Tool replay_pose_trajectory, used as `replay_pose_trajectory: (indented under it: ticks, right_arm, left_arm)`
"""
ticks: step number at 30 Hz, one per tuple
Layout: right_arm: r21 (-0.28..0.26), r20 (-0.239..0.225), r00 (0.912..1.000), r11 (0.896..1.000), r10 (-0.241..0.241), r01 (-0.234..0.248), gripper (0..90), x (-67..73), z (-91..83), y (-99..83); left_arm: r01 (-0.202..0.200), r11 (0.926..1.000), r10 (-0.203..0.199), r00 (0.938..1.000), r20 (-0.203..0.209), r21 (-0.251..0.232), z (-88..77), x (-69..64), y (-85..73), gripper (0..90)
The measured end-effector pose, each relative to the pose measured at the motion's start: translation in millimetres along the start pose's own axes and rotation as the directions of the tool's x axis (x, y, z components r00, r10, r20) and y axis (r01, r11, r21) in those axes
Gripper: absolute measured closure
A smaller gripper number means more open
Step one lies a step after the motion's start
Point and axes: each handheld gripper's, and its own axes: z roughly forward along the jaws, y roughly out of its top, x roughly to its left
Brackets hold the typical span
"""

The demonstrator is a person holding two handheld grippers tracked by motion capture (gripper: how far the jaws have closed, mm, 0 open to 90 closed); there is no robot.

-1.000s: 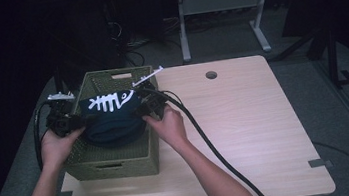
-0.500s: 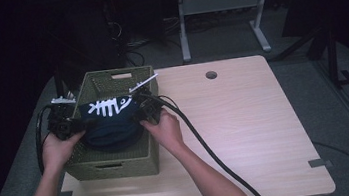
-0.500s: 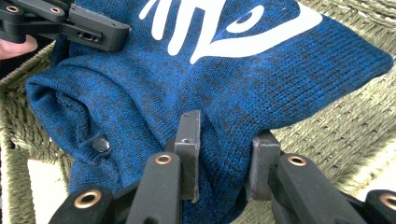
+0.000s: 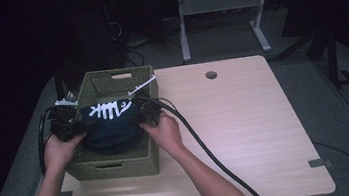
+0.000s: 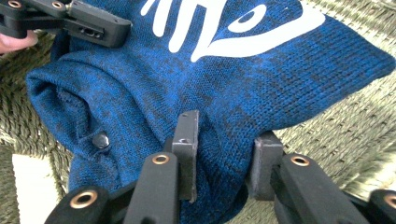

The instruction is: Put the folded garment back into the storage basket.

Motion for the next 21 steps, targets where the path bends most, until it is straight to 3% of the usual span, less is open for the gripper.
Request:
replay_pose_trajectory:
  ticks: [11, 21]
  right_arm:
    - [0.037, 0.013, 0.9999, 0.999, -0.007, 0.006, 62.1, -0.5, 2.5, -2.2]
    - [0.075, 0.046, 0.9981, 0.996, -0.041, 0.038, 54.4, 5.6, 3.3, -1.5]
  left_arm:
    - [-0.022, 0.9993, 0.022, 0.9997, -0.013, 0.031, 9.4, -2.7, 0.2, 64.1]
    - [-0.034, 0.9981, 0.038, 0.9964, -0.076, 0.051, 14.7, -3.2, -3.3, 55.7]
